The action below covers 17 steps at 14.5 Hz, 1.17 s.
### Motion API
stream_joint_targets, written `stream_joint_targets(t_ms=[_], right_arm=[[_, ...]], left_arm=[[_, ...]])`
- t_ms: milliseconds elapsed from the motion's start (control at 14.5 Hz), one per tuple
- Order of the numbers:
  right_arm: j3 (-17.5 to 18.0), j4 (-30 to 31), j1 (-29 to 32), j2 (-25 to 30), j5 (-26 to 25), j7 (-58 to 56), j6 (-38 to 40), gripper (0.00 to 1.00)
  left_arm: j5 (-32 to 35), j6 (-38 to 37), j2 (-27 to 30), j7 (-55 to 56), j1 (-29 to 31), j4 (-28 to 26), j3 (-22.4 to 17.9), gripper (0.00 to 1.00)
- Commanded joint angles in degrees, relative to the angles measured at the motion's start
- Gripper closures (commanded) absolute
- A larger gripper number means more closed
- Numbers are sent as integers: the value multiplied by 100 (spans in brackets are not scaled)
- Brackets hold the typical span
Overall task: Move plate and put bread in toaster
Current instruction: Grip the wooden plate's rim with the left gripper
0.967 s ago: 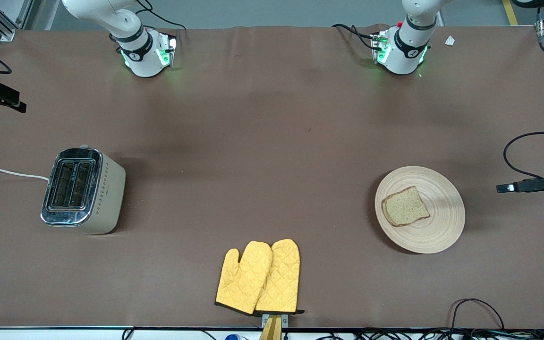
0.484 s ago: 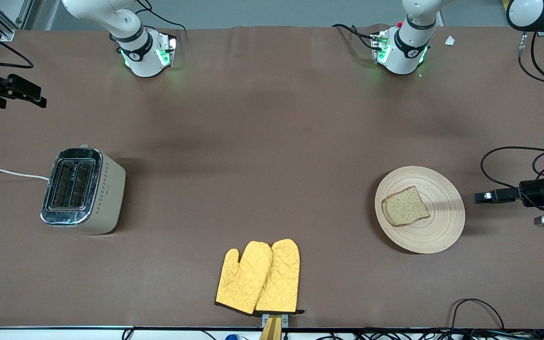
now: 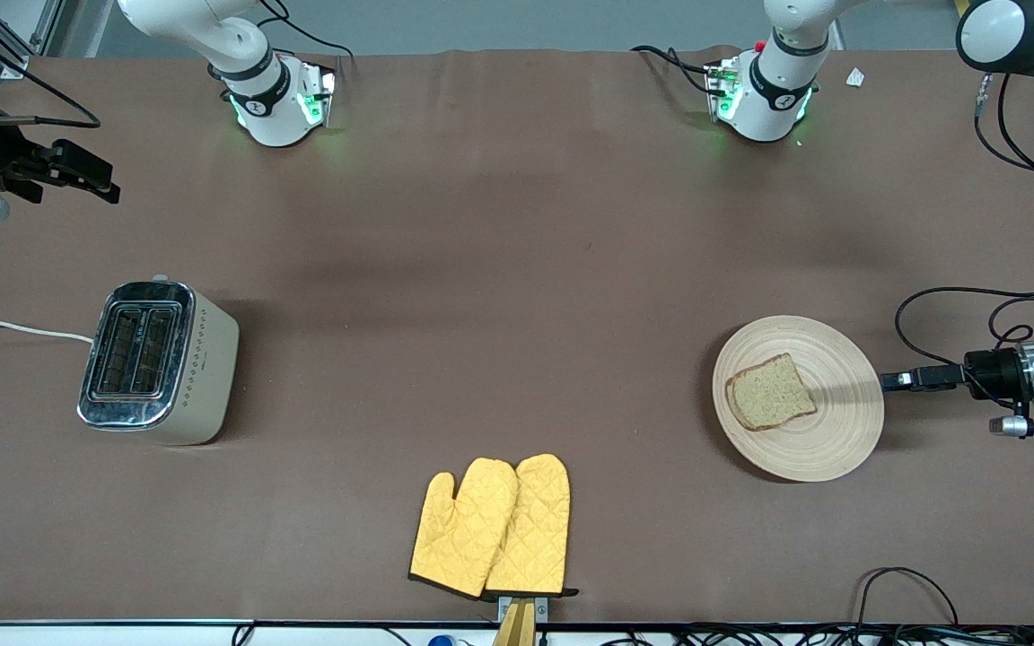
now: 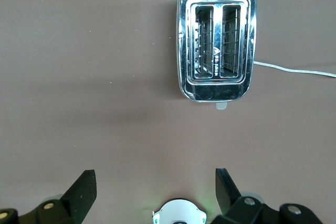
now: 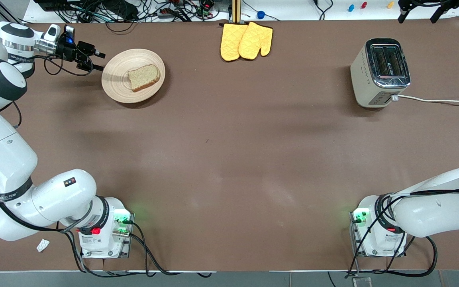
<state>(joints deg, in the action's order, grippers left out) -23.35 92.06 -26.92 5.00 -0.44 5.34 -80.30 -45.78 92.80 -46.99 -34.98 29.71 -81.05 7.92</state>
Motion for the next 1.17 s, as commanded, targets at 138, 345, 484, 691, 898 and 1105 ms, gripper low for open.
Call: stream_joint_targets(t_ms=[138,345,484,691,898,1105], right_arm=[[146,40,-15,168,-123,257,15,0],[146,13,-15,150,-123,257,6,0],[146,4,-15,150,-123,257,23,0],[138,-4,-15,150,-123,257,41,0],[138,-4,-15,150,-114,257,32,0],[138,-31,-15,141,-105,257,32,0]], left_arm=[[-10,18,-135,-203,8,98,16,13],[17,36,-135,-211,17,133,-28,13],[34,132,-135,-220,52,151,-45,13],[289,448,-126,-229,70,168,-54,13],[298,773,-266,-500,70,168,-54,14],[289,827,-389,-782,61,168,-46,21]])
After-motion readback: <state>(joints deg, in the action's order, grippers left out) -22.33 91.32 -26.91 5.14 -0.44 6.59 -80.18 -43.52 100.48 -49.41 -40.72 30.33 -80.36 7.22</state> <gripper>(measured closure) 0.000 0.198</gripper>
